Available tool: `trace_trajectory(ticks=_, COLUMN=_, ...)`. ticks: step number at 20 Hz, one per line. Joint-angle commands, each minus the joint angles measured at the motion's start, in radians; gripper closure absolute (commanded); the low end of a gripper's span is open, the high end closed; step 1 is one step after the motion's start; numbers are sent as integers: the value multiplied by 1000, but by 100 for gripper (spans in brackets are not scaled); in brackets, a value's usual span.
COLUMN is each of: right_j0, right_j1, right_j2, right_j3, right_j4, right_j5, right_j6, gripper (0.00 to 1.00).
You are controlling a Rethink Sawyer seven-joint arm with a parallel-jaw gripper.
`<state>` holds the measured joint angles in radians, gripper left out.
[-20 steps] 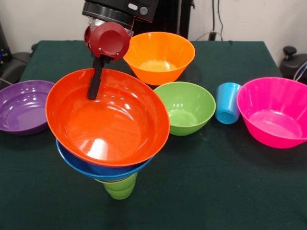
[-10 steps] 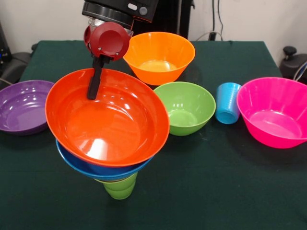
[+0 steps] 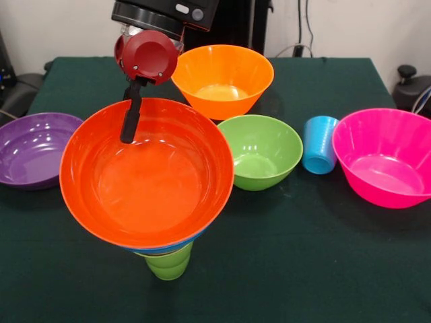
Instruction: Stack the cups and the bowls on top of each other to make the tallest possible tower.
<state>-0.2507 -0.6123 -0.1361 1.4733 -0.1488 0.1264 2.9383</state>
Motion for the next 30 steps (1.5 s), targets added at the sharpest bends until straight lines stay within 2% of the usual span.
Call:
trace_trajectory(ticks=1, right_j0=-26, right_j1=52, right_j2=89, right_j3=-22, right_j4=-15, right_j5=47, right_j6=-41, gripper=0)
trace_trajectory(ticks=15, right_j0=-34, right_j1=44, right_j2=102, right_j3=-53, right_j4=-2, right_j5=83, right_j6=-43, gripper=0)
trace_trajectory(ticks=22, right_j0=-54, right_j1=-14, right_j2=126, right_j3=-64, right_j4=11, right_j5=167, right_j6=-79, gripper=0)
trace_trajectory(ticks=30, right_j0=-62, right_j1=-31, right_j2=139, right_j3=-153, right_j4=32, right_j5=291, right_j6=-100, gripper=0)
